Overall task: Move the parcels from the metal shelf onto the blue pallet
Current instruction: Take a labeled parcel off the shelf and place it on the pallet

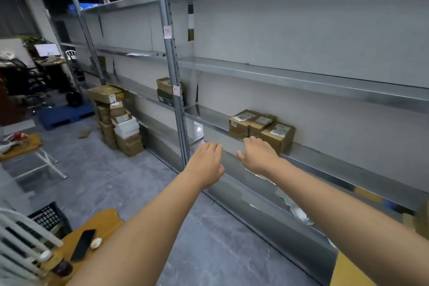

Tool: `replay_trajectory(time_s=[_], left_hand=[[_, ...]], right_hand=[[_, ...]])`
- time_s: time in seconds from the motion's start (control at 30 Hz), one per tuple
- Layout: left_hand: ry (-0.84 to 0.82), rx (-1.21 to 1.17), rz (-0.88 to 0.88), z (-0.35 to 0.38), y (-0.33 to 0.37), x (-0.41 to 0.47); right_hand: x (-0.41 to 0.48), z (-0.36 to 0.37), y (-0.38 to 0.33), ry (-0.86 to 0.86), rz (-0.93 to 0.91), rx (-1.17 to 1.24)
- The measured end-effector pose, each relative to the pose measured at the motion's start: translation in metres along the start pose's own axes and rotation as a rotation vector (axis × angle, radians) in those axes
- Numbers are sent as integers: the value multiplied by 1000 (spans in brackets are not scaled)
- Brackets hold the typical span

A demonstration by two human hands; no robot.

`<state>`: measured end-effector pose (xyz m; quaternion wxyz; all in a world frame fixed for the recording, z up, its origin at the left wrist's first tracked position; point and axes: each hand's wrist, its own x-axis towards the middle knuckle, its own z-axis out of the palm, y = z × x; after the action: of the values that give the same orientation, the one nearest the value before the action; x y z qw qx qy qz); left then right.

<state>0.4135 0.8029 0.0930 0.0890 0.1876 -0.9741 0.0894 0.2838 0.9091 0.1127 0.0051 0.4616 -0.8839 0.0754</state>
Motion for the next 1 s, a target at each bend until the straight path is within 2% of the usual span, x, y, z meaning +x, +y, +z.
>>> replay_trajectory(time_s=[0.4,0.73,1.0], left_hand=[[26,-13,-18,29,-59,58],[-41,-81,39,73,-84,215],[-9,-130,148,120,-87,324]], right_hand=[[84,26,-1,-46,-20,58],[222,41,60,-8,70,182],[303,67,115,-56,208,222]])
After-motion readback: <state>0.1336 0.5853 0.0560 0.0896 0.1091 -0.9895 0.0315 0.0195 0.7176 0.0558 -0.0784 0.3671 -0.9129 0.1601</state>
